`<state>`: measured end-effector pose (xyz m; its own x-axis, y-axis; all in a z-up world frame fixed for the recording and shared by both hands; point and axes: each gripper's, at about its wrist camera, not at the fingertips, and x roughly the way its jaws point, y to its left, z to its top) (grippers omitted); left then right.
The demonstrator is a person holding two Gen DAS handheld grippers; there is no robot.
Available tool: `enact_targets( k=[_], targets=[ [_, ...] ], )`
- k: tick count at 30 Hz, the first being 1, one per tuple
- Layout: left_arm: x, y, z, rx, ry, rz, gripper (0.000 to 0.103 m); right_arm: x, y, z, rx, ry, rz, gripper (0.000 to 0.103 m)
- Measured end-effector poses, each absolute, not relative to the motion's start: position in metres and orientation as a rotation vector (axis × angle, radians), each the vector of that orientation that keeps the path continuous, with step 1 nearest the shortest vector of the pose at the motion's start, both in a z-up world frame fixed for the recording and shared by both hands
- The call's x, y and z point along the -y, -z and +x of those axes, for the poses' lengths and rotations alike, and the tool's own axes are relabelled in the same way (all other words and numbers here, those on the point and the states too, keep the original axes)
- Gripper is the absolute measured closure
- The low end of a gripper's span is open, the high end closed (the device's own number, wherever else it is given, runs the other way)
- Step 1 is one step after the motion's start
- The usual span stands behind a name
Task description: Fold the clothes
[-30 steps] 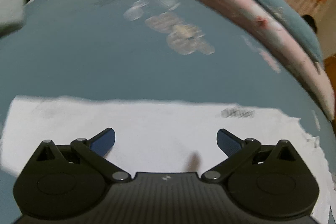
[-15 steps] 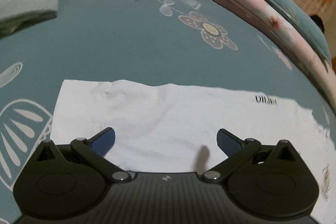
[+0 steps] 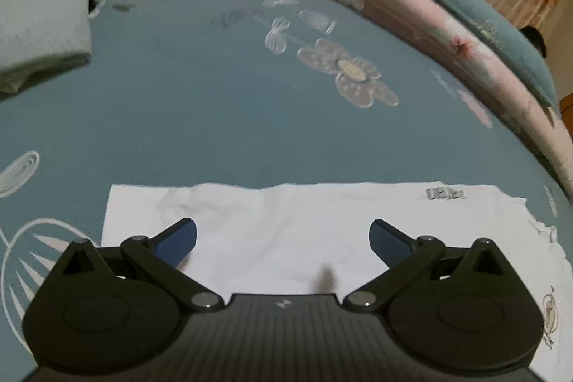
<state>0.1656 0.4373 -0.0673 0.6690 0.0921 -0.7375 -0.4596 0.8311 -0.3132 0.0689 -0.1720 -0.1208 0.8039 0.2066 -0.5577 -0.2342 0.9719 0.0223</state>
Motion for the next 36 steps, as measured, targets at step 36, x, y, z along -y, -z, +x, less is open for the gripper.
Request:
enact_targets(
  k=[36],
  targets=[
    [-0.396, 0.089, 0.171, -0.885, -0.337, -0.281, 0.001, 0.171, 0.122, 0.07, -0.591, -0.237, -0.048, 0.0]
  ],
)
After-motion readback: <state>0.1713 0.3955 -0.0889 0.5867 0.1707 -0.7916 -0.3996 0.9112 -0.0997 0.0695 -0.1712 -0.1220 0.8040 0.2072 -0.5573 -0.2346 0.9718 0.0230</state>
